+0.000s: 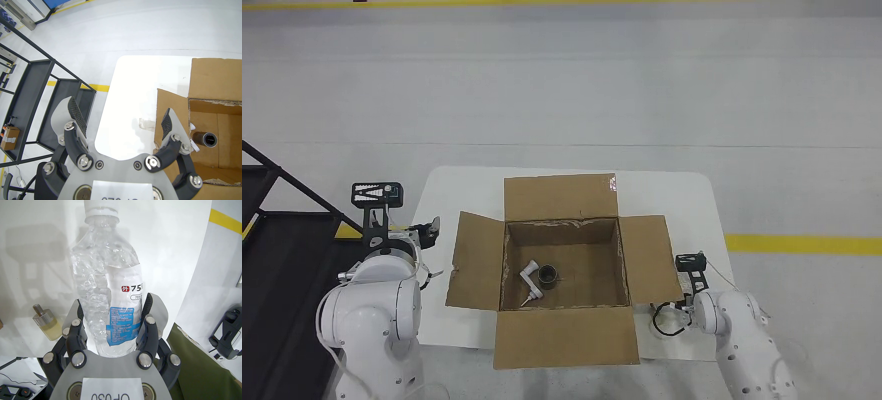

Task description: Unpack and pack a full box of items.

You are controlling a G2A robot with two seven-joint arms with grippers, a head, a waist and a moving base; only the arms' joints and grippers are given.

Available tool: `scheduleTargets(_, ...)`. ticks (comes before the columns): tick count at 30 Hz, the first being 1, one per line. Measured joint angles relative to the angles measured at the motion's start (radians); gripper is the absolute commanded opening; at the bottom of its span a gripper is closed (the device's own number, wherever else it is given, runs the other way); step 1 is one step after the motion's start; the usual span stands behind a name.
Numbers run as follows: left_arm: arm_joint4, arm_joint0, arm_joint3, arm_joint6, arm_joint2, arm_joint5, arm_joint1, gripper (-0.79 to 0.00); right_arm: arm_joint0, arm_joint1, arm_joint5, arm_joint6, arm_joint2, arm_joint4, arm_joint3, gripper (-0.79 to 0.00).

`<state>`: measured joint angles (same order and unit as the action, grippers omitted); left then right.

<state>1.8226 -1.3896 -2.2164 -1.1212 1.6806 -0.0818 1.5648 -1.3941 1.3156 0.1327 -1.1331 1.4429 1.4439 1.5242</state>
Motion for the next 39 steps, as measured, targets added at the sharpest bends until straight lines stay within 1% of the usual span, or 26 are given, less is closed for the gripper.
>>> scheduleTargets(2,0.000,0.000,0.000,0.000,0.000,0.000,0.000,0.000,0.001,0.000,0.001,-0.001,0.000,-0.001,-0.001,-0.305)
scheduleTargets(3,0.000,0.000,0.000,0.000,0.000,0.000,0.000,0.000,0.001,0.000,0.001,-0.001,0.000,-0.003,-0.002,-0.443)
scheduleTargets(4,0.000,0.000,0.000,0.000,0.000,0.000,0.000,0.000,0.001,0.000,0.001,-0.001,0.000,-0.004,-0.002,-0.486)
scheduleTargets(5,0.000,0.000,0.000,0.000,0.000,0.000,0.000,0.000,0.001,0.000,0.001,-0.001,0.000,-0.002,-0.002,-0.566)
scheduleTargets(7,0.000,0.000,0.000,0.000,0.000,0.000,0.000,0.000,0.002,0.000,0.002,0.002,0.000,0.001,-0.003,-0.785)
scheduleTargets(11,0.000,0.000,0.000,0.000,0.000,0.000,0.000,0.000,0.002,0.000,0.017,0.011,0.016,-0.022,0.006,-0.785)
scheduleTargets(16,0.000,0.000,0.000,0.000,0.000,0.000,0.000,0.000,-0.011,0.000,0.058,0.027,0.075,-0.123,0.055,-0.785)
scheduleTargets(20,0.000,0.000,0.000,0.000,0.000,0.000,0.000,0.000,-0.026,0.002,0.107,0.072,0.152,-0.270,0.104,-0.785)
scheduleTargets(24,0.000,0.000,0.000,0.000,0.000,0.000,0.000,0.000,-0.051,0.006,0.166,0.156,0.247,-0.447,0.171,-0.785)
scheduleTargets(29,0.000,0.000,0.000,0.000,0.000,0.000,0.000,0.000,-0.082,0.006,0.181,0.235,0.326,-0.591,0.292,-0.785)
scheduleTargets(33,0.000,0.000,0.000,0.000,0.000,0.000,0.000,0.000,-0.091,0.004,0.169,0.245,0.332,-0.619,0.423,-0.785)
scheduleTargets(35,0.000,0.000,0.000,0.000,0.000,0.000,0.000,0.000,-0.094,0.001,0.156,0.235,0.317,-0.597,0.490,-0.785)
scheduleTargets(38,0.000,0.000,0.000,0.000,0.000,0.000,0.000,0.000,-0.086,-0.003,0.145,0.192,0.255,-0.536,0.594,-0.785)
scheduleTargets(39,0.000,0.000,0.000,0.000,0.000,0.000,0.000,0.000,-0.081,-0.004,0.142,0.168,0.219,-0.508,0.625,-0.785)
